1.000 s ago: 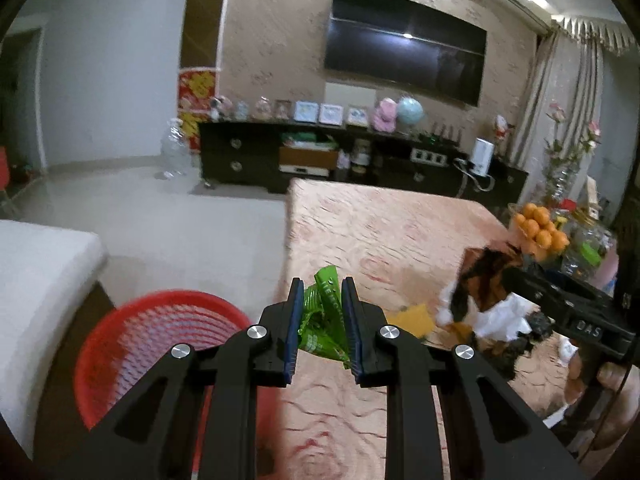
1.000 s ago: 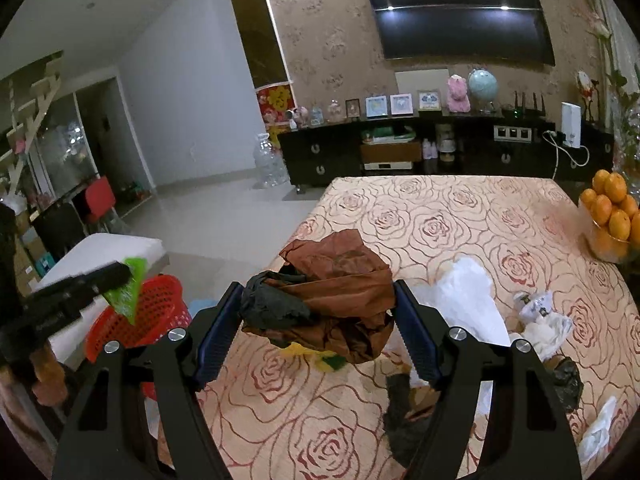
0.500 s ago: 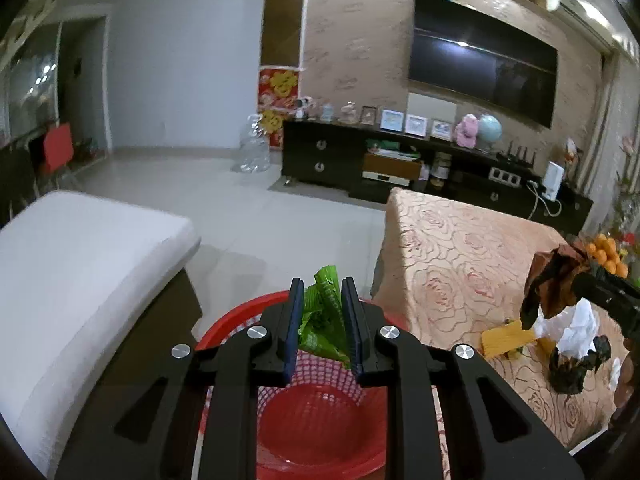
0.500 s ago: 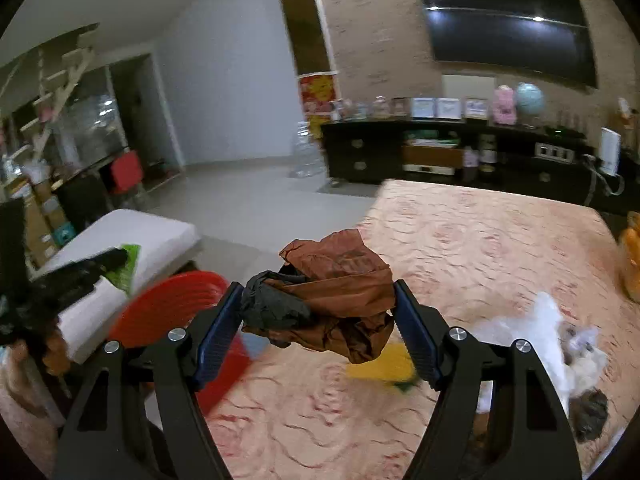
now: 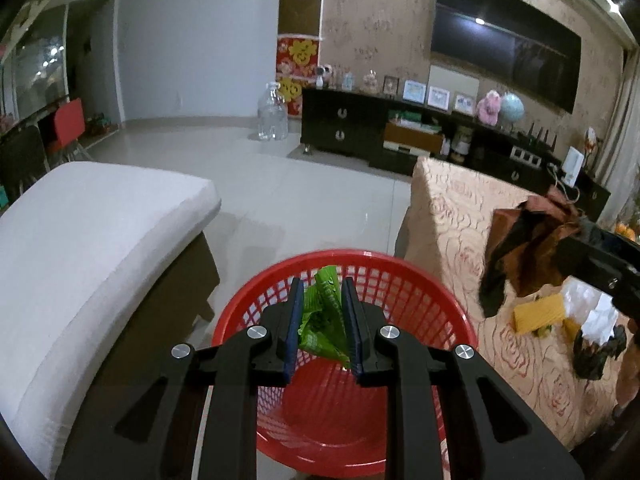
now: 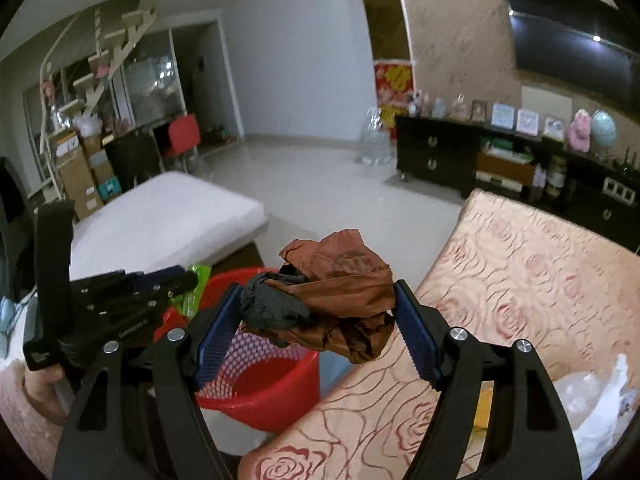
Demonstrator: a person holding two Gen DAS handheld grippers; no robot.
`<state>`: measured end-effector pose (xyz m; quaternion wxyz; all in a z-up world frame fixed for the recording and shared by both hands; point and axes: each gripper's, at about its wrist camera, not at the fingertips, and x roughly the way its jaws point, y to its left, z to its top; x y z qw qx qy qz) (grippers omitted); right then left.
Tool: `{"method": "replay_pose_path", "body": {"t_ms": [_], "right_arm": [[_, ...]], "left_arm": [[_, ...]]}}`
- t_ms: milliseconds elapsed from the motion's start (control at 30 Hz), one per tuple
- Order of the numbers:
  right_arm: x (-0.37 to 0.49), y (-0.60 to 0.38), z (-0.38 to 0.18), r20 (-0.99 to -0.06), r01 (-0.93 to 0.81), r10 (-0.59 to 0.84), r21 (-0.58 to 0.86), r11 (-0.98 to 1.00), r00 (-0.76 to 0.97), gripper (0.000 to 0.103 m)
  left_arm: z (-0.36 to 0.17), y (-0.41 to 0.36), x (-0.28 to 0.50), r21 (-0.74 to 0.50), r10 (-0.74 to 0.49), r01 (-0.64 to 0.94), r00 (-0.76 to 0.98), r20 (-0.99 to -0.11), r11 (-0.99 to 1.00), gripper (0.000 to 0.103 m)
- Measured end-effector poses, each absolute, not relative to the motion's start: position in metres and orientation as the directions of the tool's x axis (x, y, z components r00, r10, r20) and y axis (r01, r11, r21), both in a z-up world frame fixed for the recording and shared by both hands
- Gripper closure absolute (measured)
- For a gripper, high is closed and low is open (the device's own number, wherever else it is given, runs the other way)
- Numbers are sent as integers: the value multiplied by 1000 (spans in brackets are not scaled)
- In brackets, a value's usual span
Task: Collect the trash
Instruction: 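Carry both items to the red basket and open both tools to drop them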
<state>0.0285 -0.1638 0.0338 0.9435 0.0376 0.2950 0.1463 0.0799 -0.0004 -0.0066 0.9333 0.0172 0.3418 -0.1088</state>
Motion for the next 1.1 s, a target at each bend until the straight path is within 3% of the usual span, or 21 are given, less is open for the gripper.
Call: {"method": "replay_pose_path", "body": {"t_ms": [500, 600, 833, 1100], "right_arm": [[45, -116, -2, -631, -325, 358, 173, 930, 688, 26], [47, -117, -6, -638, -323, 362, 183, 929, 680, 22], [45, -127, -4, -625, -321, 391, 227, 919, 676, 15], [33, -142, 4, -605, -285, 355, 213, 935, 713, 15]], "left_arm": [[-25, 11, 87, -25, -151, 188, 695, -703, 982, 82], [-26, 13, 87, -37, -159, 190, 686, -710, 981, 68], [-22, 15, 85, -51, -171, 189, 700, -693, 981, 45], [-14, 21, 81, -81, -180, 170, 726, -663, 982, 34]]}}
